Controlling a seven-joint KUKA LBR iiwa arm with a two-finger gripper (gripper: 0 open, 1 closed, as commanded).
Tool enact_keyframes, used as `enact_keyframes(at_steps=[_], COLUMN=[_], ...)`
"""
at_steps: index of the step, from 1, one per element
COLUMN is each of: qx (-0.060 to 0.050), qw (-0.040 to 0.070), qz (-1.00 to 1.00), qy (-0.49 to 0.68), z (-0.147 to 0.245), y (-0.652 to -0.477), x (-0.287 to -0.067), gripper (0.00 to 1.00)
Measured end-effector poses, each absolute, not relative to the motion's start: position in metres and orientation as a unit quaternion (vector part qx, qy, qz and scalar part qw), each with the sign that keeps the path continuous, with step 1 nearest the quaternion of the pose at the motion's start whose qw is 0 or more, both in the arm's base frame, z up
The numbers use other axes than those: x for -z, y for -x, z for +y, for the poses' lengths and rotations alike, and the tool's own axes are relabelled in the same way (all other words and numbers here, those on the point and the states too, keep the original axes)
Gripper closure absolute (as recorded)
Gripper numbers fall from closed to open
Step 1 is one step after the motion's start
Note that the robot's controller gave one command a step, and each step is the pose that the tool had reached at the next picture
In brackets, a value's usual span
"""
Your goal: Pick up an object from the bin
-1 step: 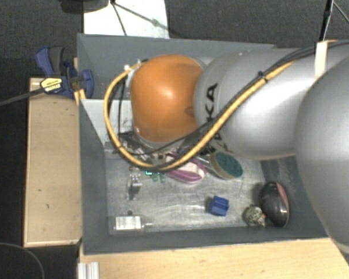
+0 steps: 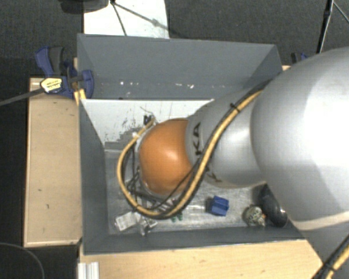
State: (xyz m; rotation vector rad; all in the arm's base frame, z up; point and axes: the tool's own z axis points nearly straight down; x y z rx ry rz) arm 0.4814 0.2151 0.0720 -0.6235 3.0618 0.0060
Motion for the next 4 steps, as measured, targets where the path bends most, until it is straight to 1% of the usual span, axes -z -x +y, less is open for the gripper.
enact_keyframes(at_steps=[1,2,3,4], qx=[-0.002,-0.001,-0.002,0.0], qw=[0.003,0.003,0.008,0.001], qz=[0.983,0.98,0.988,1.0], qy=[0.182,0.199,0.157,0.018], z=[0.25,0.248,0.241,0.228], y=[-0.477,-0.477,-0.481,-0.48], x=[-0.102,-0.111,-0.072,-0.071], gripper=[0.0,0.0,0.0,0.0])
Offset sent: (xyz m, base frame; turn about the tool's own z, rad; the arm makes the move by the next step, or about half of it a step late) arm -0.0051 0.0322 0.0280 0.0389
